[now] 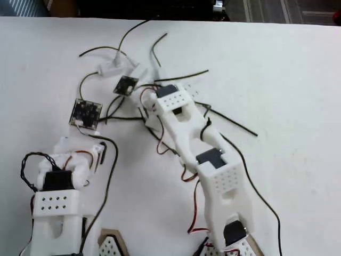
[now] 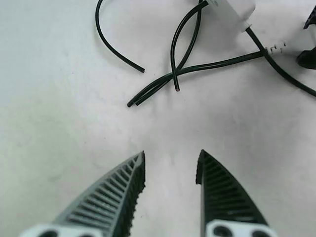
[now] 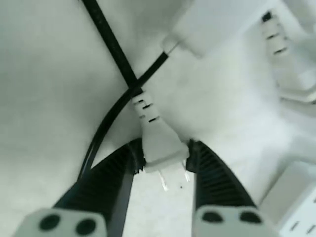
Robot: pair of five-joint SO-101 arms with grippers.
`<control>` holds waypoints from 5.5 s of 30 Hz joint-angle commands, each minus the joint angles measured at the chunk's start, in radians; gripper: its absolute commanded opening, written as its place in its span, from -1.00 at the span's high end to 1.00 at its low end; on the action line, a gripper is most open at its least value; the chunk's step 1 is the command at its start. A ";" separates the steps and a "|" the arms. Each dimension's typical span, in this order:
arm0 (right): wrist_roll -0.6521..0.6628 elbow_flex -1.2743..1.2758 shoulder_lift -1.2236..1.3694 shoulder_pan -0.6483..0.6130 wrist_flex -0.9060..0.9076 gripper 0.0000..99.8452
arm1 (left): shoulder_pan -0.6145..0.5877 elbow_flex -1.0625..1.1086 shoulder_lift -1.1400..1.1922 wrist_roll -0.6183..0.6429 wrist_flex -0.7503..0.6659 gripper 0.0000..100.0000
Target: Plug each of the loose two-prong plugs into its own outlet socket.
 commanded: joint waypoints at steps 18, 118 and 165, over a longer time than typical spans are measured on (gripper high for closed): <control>0.008 -0.009 -0.444 -0.016 0.285 0.97 | -0.007 -0.003 -0.027 0.005 -0.020 0.64; -0.083 0.953 -0.682 0.194 0.022 0.97 | -0.005 0.000 -0.027 0.005 -0.034 0.64; -0.083 1.088 -0.951 0.116 0.088 0.96 | -0.005 0.000 -0.027 0.005 -0.035 0.64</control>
